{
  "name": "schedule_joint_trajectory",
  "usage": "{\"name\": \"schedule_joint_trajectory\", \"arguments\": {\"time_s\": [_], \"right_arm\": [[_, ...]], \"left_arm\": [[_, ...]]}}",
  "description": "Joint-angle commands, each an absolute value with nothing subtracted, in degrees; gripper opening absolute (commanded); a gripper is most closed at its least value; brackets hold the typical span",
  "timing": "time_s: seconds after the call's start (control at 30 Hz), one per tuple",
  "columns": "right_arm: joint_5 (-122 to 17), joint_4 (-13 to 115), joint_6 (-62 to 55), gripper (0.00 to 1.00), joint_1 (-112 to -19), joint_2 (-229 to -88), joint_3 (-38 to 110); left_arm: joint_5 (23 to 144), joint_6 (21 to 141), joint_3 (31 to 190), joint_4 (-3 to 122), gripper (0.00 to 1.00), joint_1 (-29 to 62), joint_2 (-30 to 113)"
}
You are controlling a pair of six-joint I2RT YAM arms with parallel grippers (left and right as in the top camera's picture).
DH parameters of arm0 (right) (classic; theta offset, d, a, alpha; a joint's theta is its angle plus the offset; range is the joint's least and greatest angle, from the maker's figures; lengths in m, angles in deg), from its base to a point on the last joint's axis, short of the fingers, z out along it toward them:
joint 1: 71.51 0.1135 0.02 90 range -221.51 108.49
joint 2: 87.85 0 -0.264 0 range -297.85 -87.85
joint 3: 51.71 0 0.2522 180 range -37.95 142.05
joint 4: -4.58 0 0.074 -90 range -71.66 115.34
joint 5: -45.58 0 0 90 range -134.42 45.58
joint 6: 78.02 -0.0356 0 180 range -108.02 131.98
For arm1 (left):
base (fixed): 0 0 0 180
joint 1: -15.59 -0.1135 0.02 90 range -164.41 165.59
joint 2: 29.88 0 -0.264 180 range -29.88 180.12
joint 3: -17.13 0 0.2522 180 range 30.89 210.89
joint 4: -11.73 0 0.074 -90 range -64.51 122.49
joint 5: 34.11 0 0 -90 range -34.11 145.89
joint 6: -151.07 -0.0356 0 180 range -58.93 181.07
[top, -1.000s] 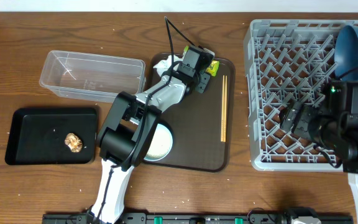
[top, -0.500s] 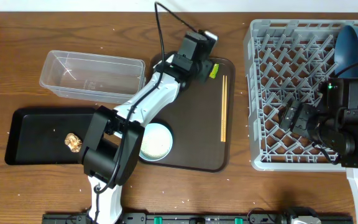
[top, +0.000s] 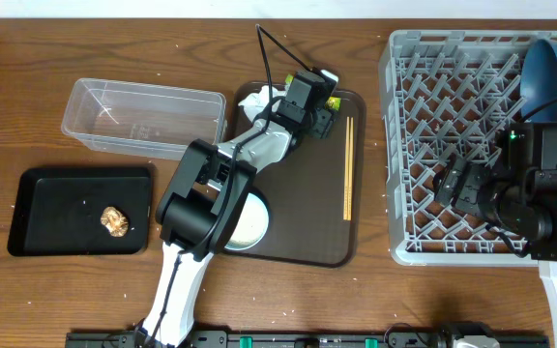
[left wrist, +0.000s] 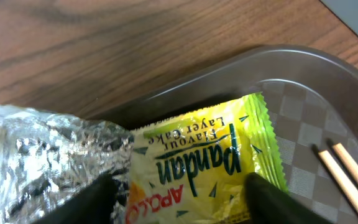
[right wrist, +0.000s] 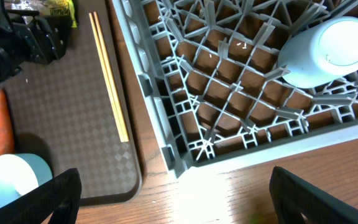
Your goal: Sort waste into correct bins and load items into the dishwasher rack
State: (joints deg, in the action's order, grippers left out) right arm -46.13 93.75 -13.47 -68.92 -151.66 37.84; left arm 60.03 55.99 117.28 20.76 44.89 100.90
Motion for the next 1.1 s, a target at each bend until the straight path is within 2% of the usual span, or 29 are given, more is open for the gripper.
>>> {"name": "schedule_joint_trajectory", "arguments": {"time_s": [0.0, 0.13, 0.17, 0.2, 0.4, 0.7, 0.93, 1.07], "right_arm": [[-46.2, 93.8, -13.7, 0.9, -69.2, -151.6, 38.1], [-46.2, 93.6, -13.7, 0.9, -69.2, -151.6, 38.1], [-46.2, 93.6, -13.7, 0.9, -69.2, -151.6, 38.1], [-46.2, 93.6, -13.7, 0.9, -69.2, -151.6, 38.1], [-46.2, 94.0, -13.7, 0.9, -69.2, -151.6, 38.1], [-46.3, 94.0, -13.6, 0.9, -69.2, -151.6, 38.1], [-46.4, 94.0, -13.6, 0.91, -69.2, -151.6, 38.1], [-46.4, 94.0, -13.0, 0.91, -69.2, -151.5, 38.1]], "left_arm": [[59.8, 55.5, 117.4, 20.9, 0.52, 44.9, 101.9], [60.0, 55.5, 117.4, 22.4, 0.2, 44.9, 101.9], [60.1, 55.5, 117.4, 22.8, 0.09, 44.9, 101.8], [60.2, 55.5, 117.4, 23.5, 0.06, 44.9, 101.5], [61.7, 55.5, 117.4, 31.6, 0.06, 44.9, 95.5], [60.7, 55.5, 117.4, 47.6, 0.06, 44.8, 78.0], [50.5, 59.7, 117.4, 58.4, 0.06, 42.8, 67.1], [40.5, 59.7, 117.4, 61.2, 0.06, 38.8, 65.9]]}}
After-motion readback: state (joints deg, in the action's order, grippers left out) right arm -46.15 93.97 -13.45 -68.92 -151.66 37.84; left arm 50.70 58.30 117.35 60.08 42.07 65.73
